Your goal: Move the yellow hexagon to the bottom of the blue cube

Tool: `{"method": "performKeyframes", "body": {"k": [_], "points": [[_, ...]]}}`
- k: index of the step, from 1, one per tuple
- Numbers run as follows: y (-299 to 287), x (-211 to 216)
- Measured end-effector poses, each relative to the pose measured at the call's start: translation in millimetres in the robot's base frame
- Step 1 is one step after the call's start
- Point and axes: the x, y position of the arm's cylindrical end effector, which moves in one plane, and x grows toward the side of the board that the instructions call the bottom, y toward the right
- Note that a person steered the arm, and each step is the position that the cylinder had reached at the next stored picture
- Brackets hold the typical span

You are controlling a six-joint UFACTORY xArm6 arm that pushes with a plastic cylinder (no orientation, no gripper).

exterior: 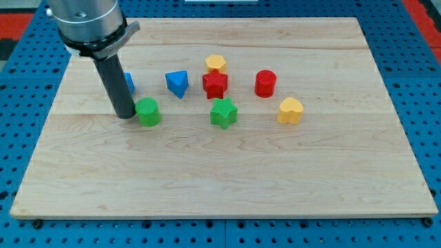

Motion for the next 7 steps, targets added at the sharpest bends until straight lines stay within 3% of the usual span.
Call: {"method": "performKeyframes", "body": {"k": [2,3,4,5,6,7], "points": [[30.1,0.0],[30.1,-19.2],[20.3,-9.8],[-1.9,40.5],[-130.0,40.2],[-147.0,4.2]]}}
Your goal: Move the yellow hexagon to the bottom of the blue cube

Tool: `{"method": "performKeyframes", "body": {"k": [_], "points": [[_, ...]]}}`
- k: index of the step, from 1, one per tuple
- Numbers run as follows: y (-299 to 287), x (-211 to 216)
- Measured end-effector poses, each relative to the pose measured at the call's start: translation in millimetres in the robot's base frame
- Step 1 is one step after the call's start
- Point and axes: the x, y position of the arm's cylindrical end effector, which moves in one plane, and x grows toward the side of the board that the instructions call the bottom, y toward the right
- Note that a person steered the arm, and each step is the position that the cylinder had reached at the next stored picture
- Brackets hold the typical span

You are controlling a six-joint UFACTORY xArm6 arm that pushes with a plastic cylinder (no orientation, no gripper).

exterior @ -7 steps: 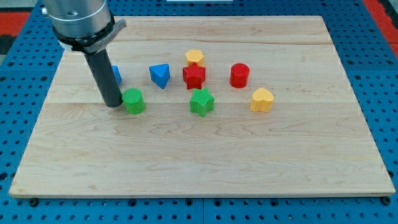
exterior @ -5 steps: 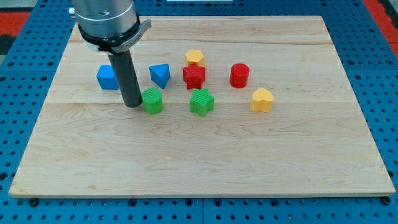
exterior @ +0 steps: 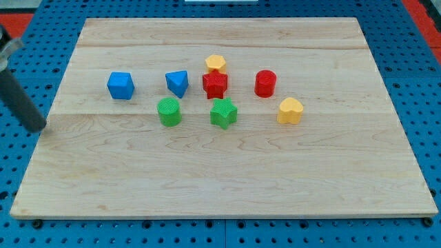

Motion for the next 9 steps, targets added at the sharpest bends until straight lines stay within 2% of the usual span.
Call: {"method": "performKeyframes", "body": {"k": [1,2,3,4,5,6,7,8,9], "points": [[9.8,-63.7],[16.0,-108.7],[87.4,-156.2],[221.0,-188.4],[321.1,-182.3],[366.3,-155.2],[360.0,-127.0],[322.7,-107.7],[269.1,-107.8]]}}
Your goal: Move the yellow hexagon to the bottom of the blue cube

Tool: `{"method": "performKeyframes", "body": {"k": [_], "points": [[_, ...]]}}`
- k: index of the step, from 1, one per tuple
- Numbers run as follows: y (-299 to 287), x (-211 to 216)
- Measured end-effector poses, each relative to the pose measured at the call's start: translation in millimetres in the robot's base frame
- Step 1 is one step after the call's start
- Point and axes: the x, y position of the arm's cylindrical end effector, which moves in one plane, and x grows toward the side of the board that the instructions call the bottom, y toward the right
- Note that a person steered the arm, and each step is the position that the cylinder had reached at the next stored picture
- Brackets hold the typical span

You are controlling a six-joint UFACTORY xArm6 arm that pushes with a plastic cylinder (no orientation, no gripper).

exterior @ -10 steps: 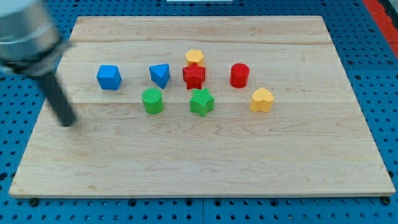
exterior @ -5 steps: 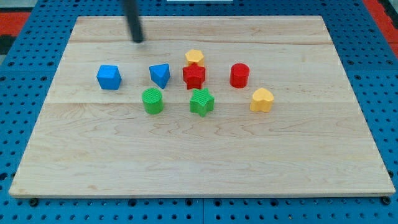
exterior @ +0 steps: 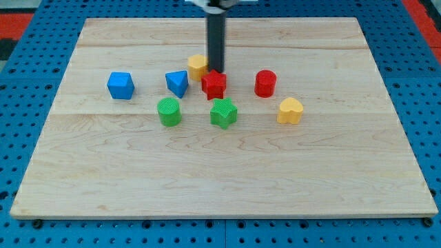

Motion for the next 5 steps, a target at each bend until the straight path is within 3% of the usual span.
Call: {"method": "performKeyframes", "body": {"k": [2,3,5], "points": [[-98.1,-23.1],[-107.5,-53.3],[-175.4,-51.5]]}}
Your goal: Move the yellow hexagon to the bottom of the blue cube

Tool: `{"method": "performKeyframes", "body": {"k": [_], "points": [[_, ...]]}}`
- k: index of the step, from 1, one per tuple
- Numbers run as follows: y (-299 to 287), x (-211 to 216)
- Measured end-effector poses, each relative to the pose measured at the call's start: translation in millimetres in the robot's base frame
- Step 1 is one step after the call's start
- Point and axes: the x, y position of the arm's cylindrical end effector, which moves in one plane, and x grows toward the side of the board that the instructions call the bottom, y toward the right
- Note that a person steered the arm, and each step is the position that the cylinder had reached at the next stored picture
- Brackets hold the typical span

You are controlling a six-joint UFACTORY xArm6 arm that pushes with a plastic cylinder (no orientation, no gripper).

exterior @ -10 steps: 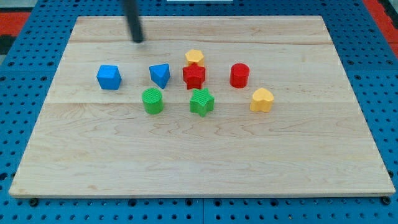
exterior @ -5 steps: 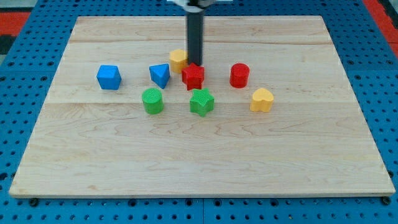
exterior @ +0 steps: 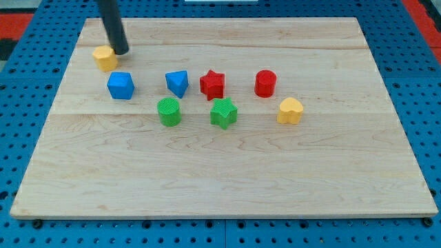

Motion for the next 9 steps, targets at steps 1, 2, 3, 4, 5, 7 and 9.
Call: {"method": "performKeyframes", "body": {"k": [1,2,3,4,5,7,9], "points": [[-3.3,-4.2],[-23.9,11.0],[-32.8,30.6],[-32.8,57.8],[-32.8,86.8],[-60.5,55.5],[-81.2,108.6]]}}
